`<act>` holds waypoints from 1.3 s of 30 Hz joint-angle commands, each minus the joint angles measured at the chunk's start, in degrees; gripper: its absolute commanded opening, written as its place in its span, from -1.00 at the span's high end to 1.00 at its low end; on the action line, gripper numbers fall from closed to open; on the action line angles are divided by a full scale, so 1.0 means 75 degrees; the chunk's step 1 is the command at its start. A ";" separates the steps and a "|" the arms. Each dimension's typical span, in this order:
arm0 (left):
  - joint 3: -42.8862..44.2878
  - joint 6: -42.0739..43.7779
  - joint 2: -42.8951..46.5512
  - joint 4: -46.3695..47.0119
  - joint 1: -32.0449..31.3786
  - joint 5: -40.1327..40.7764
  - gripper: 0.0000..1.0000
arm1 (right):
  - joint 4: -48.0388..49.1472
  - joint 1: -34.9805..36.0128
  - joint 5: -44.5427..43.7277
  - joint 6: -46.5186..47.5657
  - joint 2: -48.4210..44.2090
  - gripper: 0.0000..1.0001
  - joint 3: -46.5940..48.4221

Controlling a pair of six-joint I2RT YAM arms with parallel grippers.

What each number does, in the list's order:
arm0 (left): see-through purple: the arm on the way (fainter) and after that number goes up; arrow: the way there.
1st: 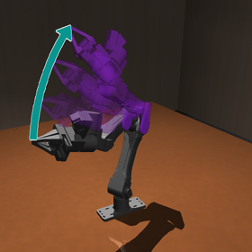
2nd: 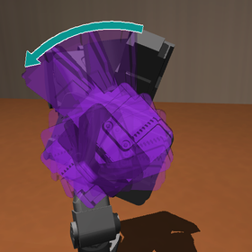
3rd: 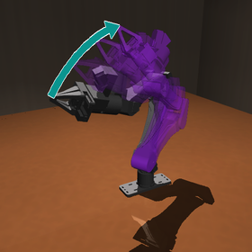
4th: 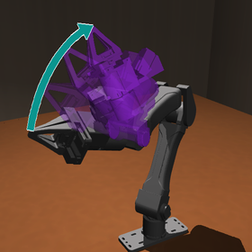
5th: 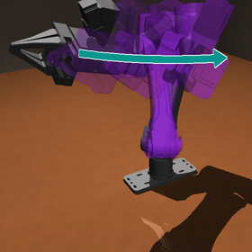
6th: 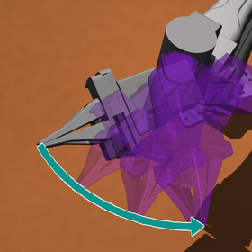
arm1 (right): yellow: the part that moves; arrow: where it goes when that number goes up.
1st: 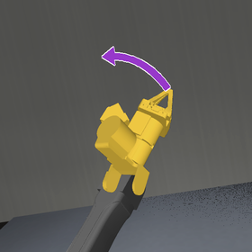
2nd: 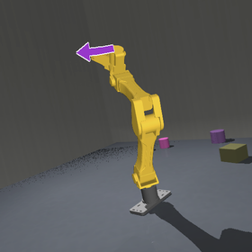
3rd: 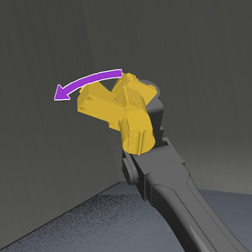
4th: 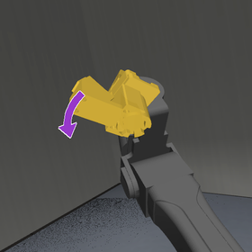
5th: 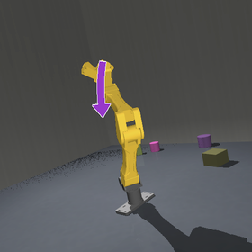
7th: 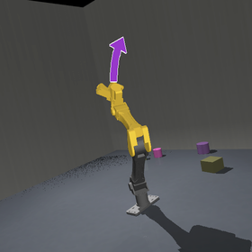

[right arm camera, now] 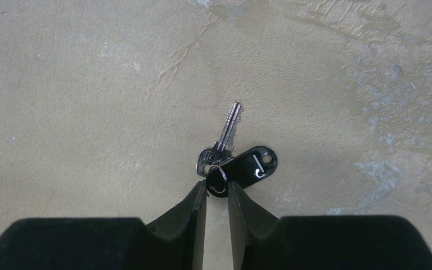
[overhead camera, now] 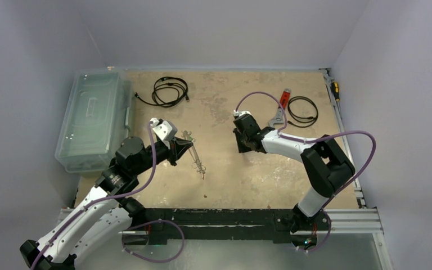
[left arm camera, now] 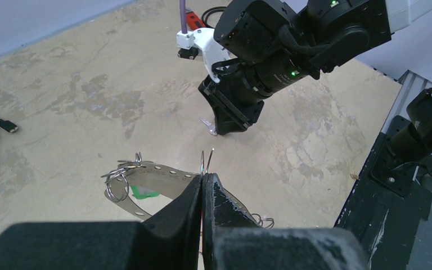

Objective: Put the keys on the keyring

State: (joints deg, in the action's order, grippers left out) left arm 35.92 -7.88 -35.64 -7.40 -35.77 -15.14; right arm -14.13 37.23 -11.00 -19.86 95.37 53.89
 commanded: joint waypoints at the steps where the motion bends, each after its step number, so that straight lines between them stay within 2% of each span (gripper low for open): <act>1: 0.0414 -0.0004 0.0029 0.0365 -0.0012 -0.0042 1.00 | 0.0145 0.0036 -0.0173 -0.0059 0.0084 0.54 0.0044; 19: 0.0416 -0.0006 0.0029 0.0365 -0.0005 -0.0034 1.00 | 0.0119 0.0038 -0.0289 -0.0059 0.0126 0.70 0.0045; 22: 0.0414 -0.0007 0.0026 0.0365 -0.0010 -0.0044 1.00 | 0.0058 0.0038 -0.0342 -0.0059 0.0055 0.77 0.0067; 25: 0.0414 -0.0007 0.0017 0.0371 -0.0011 -0.0049 1.00 | 0.0010 0.0033 -0.0349 -0.0059 -0.0020 0.99 0.0080; 34: 0.0413 -0.0014 0.0018 0.0377 -0.0010 -0.0078 1.00 | -0.0170 0.0047 -0.0434 0.0058 -0.0255 1.00 0.0175; 39: 0.0417 -0.0011 0.0017 0.0393 -0.0009 -0.0114 1.00 | -0.0392 0.0051 -0.0895 0.0149 -0.0962 1.00 0.0268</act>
State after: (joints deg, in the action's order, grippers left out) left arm 35.92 -7.88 -35.79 -7.40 -35.77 -15.18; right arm -15.81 37.26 -13.54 -19.70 94.24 53.89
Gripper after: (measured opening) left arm 0.006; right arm 0.005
